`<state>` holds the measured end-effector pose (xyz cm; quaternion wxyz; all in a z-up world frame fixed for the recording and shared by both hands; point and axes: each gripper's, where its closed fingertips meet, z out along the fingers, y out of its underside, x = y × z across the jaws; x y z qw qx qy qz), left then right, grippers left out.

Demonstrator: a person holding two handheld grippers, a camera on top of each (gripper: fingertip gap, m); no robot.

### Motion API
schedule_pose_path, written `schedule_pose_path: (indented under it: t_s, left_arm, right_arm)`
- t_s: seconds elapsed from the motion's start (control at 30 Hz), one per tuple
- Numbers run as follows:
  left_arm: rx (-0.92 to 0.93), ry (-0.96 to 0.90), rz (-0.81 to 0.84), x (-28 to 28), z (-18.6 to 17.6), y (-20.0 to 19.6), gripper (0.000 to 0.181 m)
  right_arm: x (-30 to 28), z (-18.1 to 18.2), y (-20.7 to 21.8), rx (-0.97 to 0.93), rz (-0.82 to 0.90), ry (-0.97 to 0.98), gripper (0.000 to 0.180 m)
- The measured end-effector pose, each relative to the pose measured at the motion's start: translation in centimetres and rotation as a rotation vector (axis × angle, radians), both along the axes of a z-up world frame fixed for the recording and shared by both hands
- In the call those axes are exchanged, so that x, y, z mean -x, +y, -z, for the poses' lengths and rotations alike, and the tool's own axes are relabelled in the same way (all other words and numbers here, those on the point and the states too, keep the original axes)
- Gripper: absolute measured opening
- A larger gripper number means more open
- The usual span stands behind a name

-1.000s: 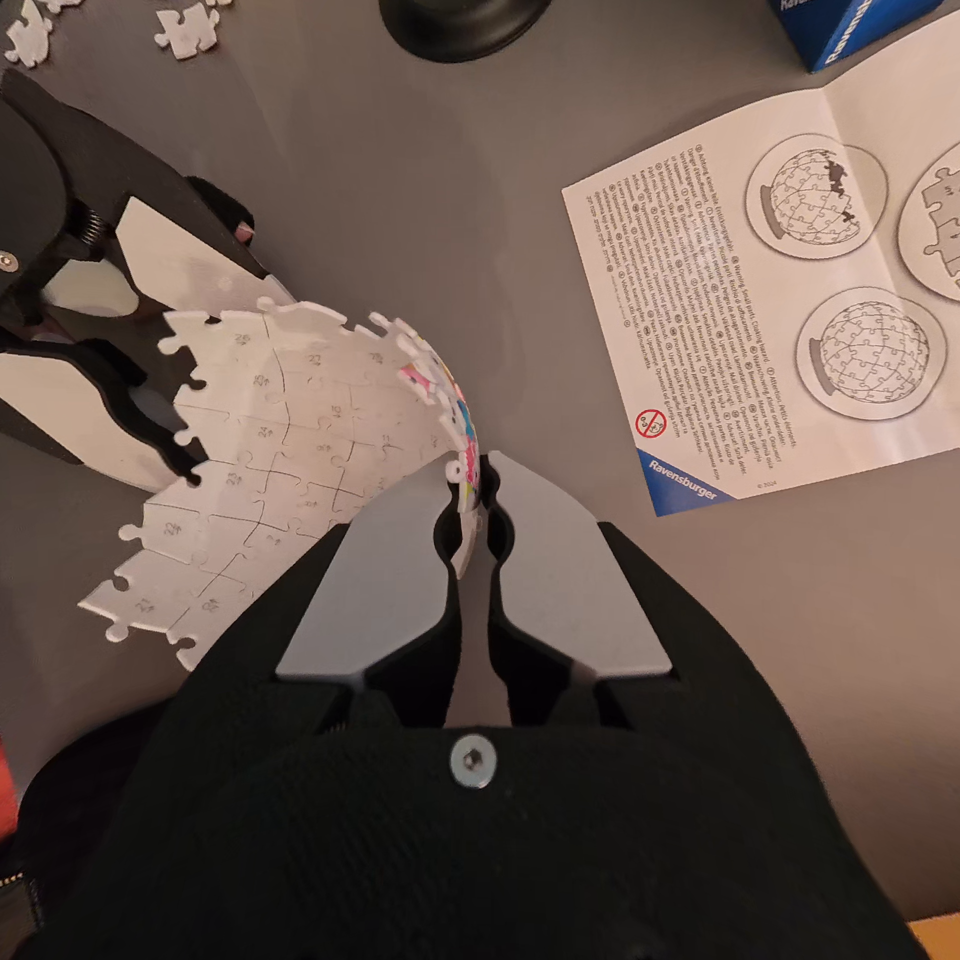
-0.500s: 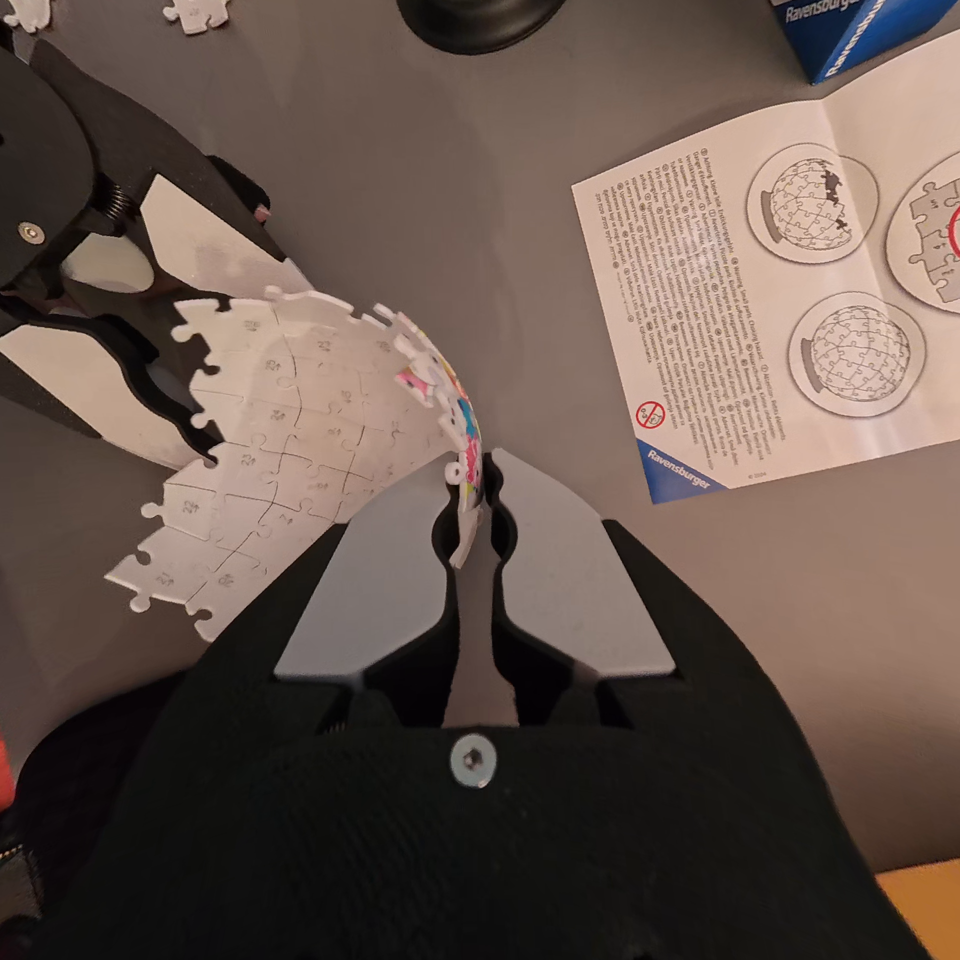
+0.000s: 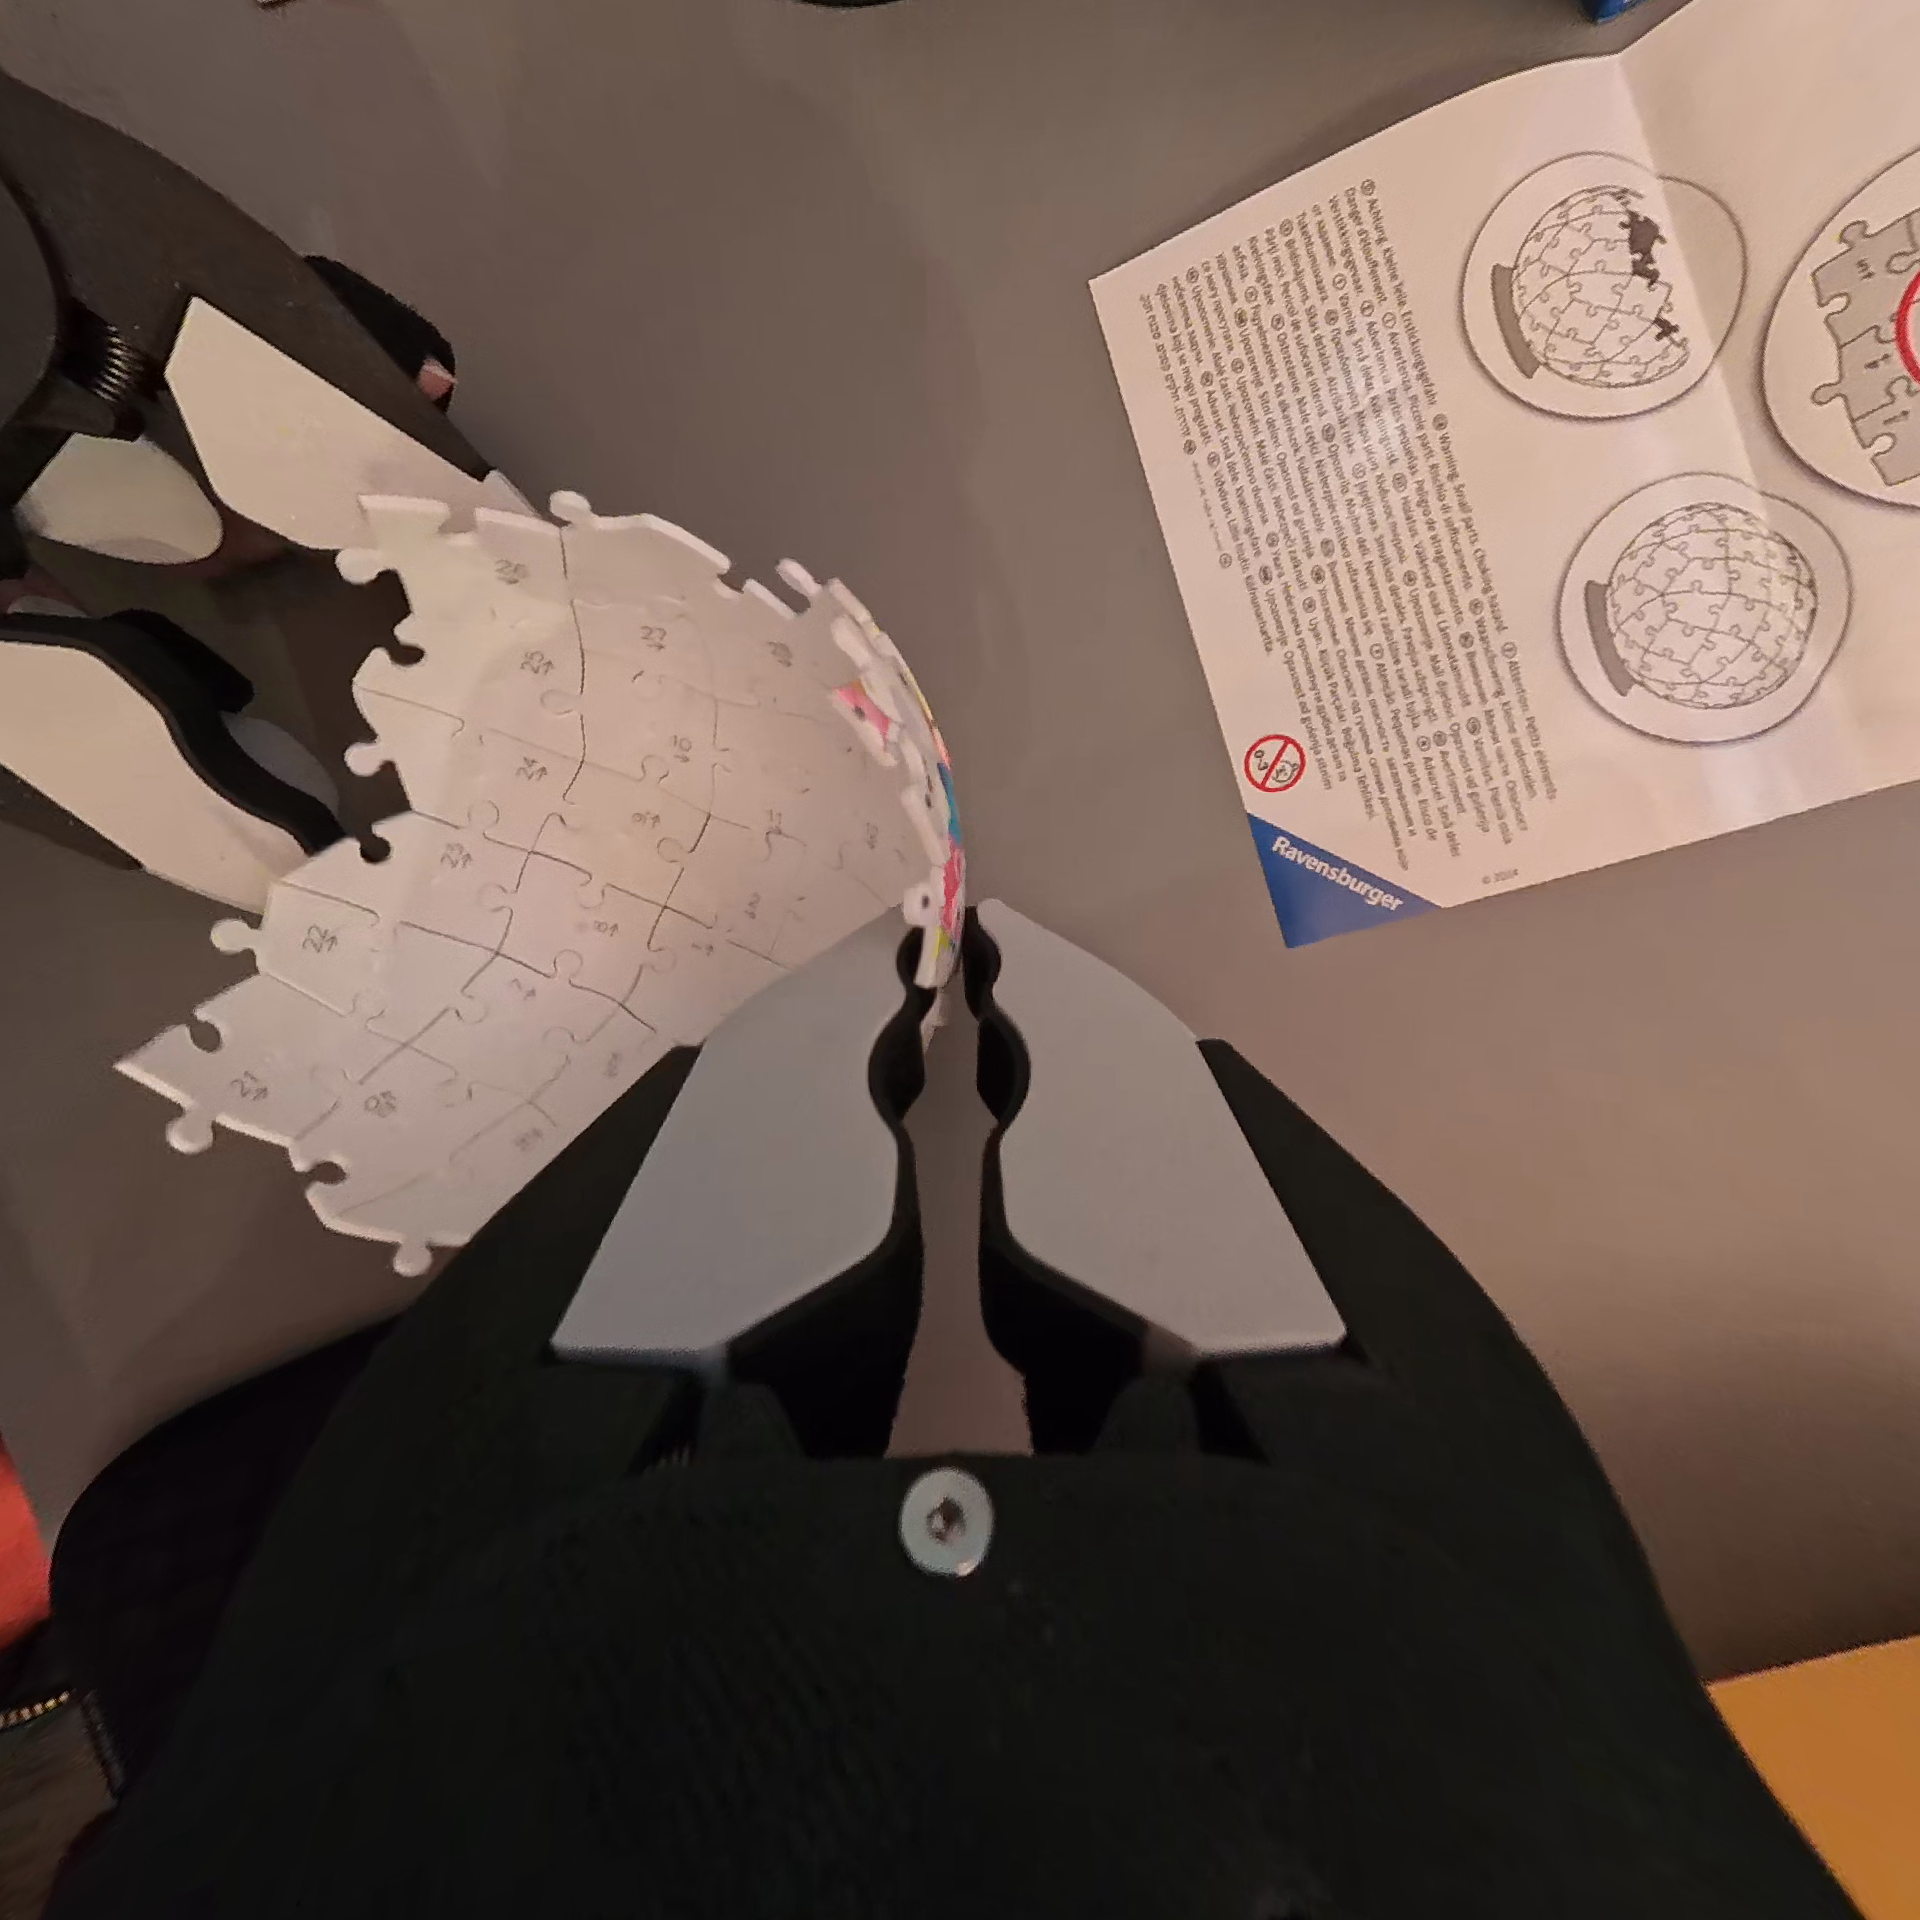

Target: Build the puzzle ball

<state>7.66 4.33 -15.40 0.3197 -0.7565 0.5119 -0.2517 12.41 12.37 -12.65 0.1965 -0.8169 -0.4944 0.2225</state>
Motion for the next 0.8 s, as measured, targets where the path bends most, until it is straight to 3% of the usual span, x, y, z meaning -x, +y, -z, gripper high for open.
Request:
schedule_pose_path:
  t_s: [0.53,0.63,0.8]
  left_arm:
    - [-0.002,0.003,0.002,-0.01,0.02,-0.04,0.069]
    - [-0.002,0.008,0.004,-0.02,0.08,-0.06,0.069]
    - [-0.009,0.013,0.007,-0.12,0.13,-0.04,0.069]
  right_arm:
    - [0.16,-0.14,-0.15,-0.021,-0.023,0.020,0.005]
    - [0.28,-0.56,0.09,-0.064,-0.030,0.027,0.015]
    - [0.81,-0.66,0.28,-0.039,-0.003,0.073,0.015]
